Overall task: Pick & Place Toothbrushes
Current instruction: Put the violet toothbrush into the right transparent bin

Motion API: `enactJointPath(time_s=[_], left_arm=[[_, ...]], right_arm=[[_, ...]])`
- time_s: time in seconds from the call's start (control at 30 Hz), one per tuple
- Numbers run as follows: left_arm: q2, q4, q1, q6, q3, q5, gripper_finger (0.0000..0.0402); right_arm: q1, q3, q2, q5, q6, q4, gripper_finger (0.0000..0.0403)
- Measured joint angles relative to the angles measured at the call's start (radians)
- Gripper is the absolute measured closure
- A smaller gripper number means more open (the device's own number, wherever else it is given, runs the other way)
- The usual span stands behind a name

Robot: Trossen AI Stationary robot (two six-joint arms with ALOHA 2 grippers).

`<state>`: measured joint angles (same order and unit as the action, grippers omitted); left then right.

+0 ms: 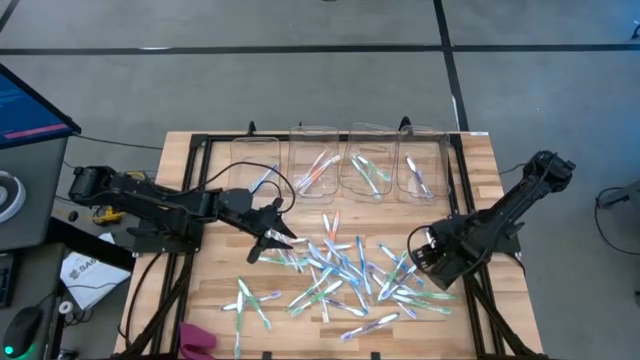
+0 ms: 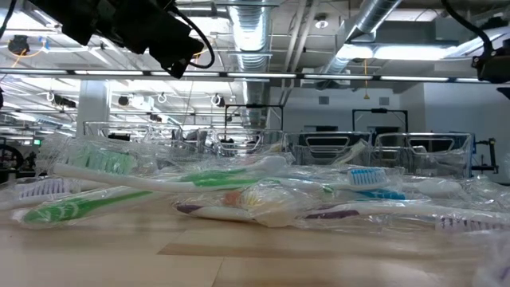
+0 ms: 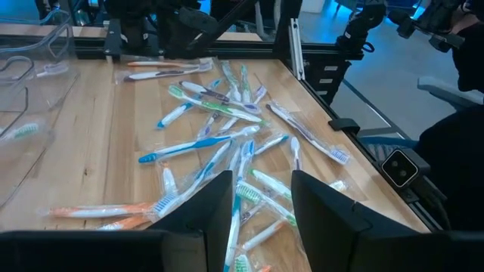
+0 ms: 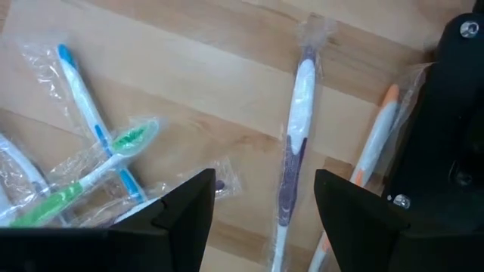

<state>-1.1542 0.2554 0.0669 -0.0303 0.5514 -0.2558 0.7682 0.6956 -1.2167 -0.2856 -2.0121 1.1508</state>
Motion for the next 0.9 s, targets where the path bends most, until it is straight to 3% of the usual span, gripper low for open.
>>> enactJointPath(time_s=[0.7,0.9], left_arm=[[0.000,0.000,0.000,0.000,0.000,0.000,0.0272],[0.000,0.003,0.000,0.000,-0.020,0.000,0.0273]], right_arm=[[-0.040,-0.035,-0.001,0.053,-0.013,-0.026,0.0182],[-0.074,-0.035,-0.068,0.063,0.031,-0.034,0.0182]])
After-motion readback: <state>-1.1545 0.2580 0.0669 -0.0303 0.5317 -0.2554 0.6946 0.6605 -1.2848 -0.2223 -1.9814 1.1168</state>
